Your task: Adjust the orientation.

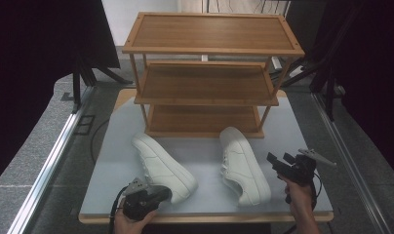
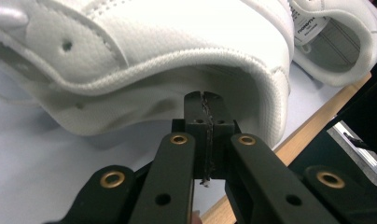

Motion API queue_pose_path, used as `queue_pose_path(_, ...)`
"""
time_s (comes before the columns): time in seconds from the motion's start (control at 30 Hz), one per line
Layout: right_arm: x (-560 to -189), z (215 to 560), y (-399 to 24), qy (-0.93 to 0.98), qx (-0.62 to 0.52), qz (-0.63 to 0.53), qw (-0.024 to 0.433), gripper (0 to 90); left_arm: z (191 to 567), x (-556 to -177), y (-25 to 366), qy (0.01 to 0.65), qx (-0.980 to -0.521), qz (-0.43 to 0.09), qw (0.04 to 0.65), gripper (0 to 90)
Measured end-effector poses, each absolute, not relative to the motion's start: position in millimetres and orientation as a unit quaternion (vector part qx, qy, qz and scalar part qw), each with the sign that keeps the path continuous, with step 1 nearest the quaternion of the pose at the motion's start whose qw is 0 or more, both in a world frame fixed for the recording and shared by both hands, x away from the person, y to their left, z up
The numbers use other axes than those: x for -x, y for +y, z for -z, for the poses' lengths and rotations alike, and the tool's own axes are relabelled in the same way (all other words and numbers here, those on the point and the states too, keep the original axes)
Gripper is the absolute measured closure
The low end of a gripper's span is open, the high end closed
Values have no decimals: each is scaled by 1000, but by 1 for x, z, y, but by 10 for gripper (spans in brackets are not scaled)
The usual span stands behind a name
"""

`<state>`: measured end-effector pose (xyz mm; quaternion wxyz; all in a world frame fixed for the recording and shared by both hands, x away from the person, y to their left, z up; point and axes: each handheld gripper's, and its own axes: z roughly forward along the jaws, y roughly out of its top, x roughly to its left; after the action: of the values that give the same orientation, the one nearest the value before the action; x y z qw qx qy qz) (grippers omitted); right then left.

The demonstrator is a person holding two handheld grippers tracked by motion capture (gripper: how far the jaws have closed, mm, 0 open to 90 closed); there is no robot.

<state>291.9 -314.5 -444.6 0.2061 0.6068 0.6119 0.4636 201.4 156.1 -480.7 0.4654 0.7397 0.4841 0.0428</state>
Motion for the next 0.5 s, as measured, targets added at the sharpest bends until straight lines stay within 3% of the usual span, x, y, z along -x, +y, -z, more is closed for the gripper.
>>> queue_pose_path(0.5,-292,444,-318,603,-614,-468,200,271,474,-216,139,469,-751,-44,462,900)
